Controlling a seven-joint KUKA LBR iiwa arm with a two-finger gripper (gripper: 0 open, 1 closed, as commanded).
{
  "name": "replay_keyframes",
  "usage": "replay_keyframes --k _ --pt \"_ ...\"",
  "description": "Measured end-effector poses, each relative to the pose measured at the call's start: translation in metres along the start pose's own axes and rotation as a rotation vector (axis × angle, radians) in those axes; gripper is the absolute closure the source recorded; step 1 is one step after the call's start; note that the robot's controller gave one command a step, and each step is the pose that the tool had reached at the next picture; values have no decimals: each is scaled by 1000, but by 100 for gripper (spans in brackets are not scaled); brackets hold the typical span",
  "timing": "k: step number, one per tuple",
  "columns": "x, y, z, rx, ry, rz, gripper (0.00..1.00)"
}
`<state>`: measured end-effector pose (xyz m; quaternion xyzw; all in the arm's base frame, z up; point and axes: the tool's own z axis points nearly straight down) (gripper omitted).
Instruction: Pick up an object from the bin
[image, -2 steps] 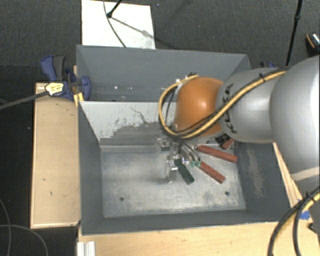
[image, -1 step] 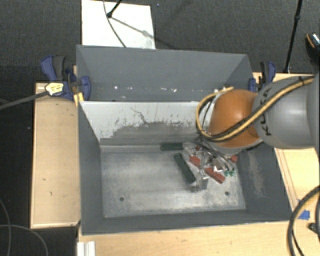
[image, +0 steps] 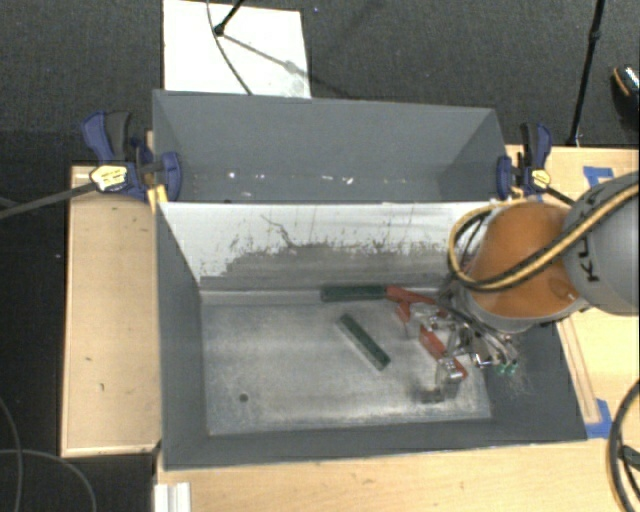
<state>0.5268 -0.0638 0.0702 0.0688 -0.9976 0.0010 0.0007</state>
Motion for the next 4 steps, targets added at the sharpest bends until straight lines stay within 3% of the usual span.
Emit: replay_keyframes --k 1,2,3,4 --pt "-23 42 -1 -4 -7 235 0" --pt "-16 100 0 -5 -1 206 0" --pt "-16 96 -1 -3 -3 215 100" --pt "-23 112 -166 -1 -12 -93 100"
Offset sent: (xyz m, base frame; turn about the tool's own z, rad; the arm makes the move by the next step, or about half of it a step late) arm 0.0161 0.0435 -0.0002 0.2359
